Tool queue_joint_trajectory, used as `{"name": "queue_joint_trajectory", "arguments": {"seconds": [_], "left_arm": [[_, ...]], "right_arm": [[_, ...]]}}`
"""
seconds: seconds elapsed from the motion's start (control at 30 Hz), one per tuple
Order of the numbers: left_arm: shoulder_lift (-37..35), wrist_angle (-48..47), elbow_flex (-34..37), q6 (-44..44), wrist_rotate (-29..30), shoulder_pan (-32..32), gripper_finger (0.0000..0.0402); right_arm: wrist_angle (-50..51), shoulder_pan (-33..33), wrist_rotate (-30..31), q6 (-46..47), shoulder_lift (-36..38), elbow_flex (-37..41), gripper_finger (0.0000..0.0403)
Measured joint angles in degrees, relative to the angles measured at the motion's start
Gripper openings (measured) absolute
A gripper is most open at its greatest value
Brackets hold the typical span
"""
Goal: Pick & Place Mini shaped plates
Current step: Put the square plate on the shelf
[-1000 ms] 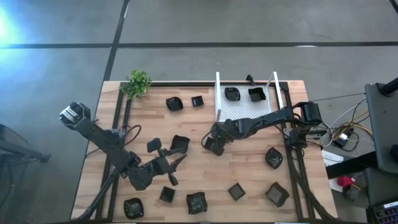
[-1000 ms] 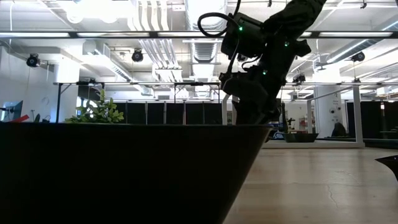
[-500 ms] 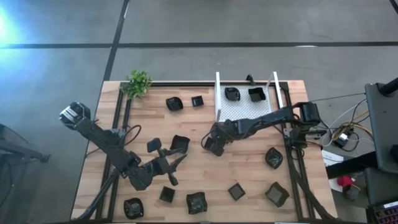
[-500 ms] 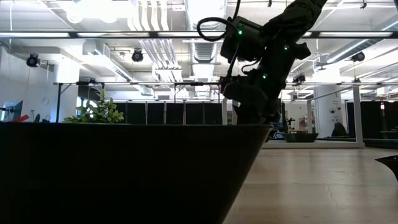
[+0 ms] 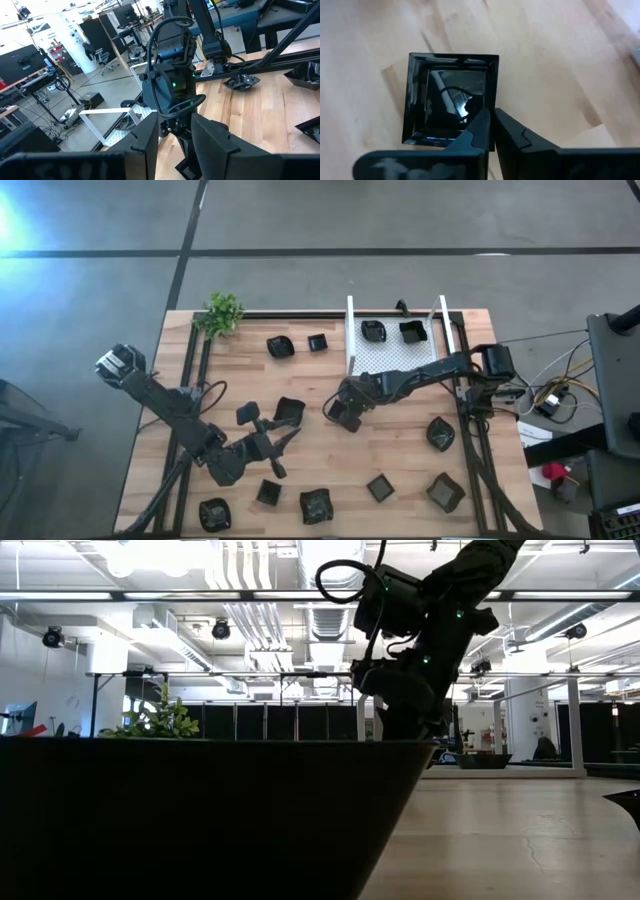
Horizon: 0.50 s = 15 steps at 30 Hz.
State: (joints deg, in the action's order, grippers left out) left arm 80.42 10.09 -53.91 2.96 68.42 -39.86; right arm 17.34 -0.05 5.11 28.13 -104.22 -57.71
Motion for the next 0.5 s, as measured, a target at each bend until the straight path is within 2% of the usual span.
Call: {"name": "queue_joint_trajectory", "arguments": {"seconds": [0.5], "left_arm": [[0.0, -0.04, 0.0, 0.0, 0.02, 0.0, 0.0113]], "right_arm": [[0.54, 0.02, -0.24, -2.29, 1.58, -0.02, 0.0008]]}}
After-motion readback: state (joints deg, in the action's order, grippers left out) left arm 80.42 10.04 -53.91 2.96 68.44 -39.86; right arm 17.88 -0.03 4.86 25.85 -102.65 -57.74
